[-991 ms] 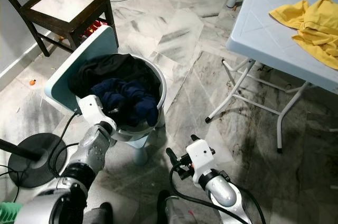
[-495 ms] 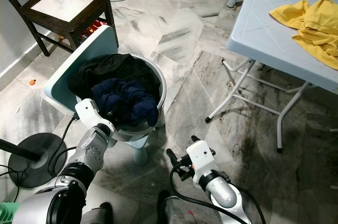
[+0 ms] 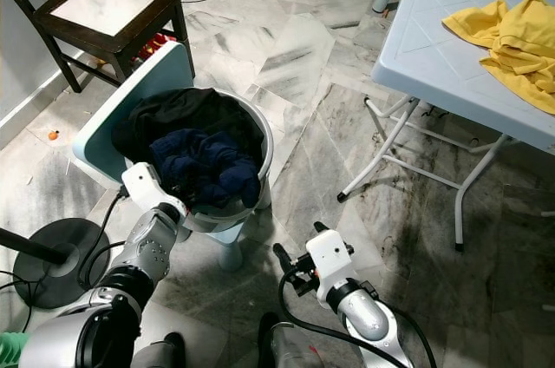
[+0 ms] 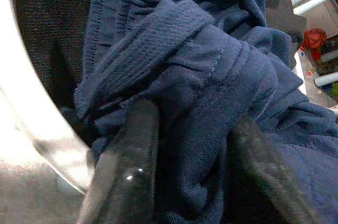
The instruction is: Hang hanger
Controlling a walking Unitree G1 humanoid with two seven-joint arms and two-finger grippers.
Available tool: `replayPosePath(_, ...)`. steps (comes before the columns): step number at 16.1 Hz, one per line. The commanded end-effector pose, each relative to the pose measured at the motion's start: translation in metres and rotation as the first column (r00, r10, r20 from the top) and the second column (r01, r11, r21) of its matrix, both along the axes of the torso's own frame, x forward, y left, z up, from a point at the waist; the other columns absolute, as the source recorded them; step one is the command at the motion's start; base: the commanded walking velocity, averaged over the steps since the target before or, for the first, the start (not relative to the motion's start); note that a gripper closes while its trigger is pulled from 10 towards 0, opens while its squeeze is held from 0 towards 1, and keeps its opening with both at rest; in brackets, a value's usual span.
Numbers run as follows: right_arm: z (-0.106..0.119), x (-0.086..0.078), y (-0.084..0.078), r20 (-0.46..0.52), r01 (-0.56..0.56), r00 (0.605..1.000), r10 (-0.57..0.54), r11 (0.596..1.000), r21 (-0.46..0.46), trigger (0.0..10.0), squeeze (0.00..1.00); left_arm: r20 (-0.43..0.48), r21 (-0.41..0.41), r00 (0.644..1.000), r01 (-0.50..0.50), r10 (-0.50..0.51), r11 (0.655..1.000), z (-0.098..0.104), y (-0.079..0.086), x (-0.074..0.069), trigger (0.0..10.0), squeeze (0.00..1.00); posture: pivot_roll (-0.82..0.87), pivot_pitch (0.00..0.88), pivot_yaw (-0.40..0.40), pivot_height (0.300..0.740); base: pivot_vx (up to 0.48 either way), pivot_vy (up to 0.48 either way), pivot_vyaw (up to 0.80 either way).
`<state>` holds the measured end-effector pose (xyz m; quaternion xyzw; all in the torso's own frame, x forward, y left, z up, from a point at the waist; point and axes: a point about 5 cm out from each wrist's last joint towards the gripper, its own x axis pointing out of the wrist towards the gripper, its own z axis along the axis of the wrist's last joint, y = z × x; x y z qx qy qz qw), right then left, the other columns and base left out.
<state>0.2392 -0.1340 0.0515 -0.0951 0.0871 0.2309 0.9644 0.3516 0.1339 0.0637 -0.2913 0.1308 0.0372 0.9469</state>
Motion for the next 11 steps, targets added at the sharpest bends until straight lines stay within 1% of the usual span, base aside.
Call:
replayPosePath(1, -0.006, -0.004, -0.004, -0.021, 0.019, 1.0, -0.019, 1.0, -0.011, 10.0, 0.0, -0.014, 0.006, 1.0, 0.018, -0.018, 1.0, -0.003, -0.005, -0.001, 0.0, 0.0, -0.15, 0.256, -0.11, 0.74, 0.0, 0.0, 0.0)
replayPosePath(4, -0.006, -0.004, -0.004, -0.021, 0.022, 1.0, -0.022, 1.0, -0.012, 10.0, 0.0, -0.008, 0.028, 1.0, 0.022, -0.022, 0.999, -0.002, -0.005, -0.001, 0.0, 0.0, -0.15, 0.254, -0.108, 0.74, 0.0, 0.0, 0.0)
replayPosePath(5, -0.007, -0.005, -0.004, -0.02, 0.022, 1.0, -0.022, 1.0, -0.013, 10.0, 0.0, 0.035, 0.092, 0.999, 0.018, -0.021, 0.996, 0.004, -0.003, 0.001, 0.0, 0.0, -0.15, 0.253, -0.108, 0.74, 0.0, 0.0, 0.0)
replayPosePath(6, -0.007, -0.005, -0.005, -0.02, 0.022, 1.0, -0.022, 1.0, -0.013, 10.0, 0.0, 0.061, 0.123, 0.998, 0.021, -0.029, 0.992, 0.008, -0.002, 0.003, 0.0, 0.0, -0.15, 0.252, -0.11, 0.74, 0.0, 0.0, 0.0)
replayPosePath(8, -0.007, -0.005, -0.004, -0.02, 0.021, 1.0, -0.021, 1.0, -0.014, 10.0, 0.0, 0.068, 0.114, 0.997, 0.012, -0.02, 0.993, 0.01, -0.001, 0.004, 0.0, 0.0, -0.15, 0.253, -0.109, 0.74, 0.0, 0.0, 0.0)
replayPosePath(11, -0.006, -0.003, -0.004, -0.018, 0.018, 1.0, -0.018, 1.0, -0.016, 10.0, 0.0, 0.075, 0.136, 0.997, 0.014, -0.025, 0.991, 0.01, 0.0, 0.004, 0.0, 0.0, -0.15, 0.25, -0.114, 0.74, 0.0, 0.0, 0.0)
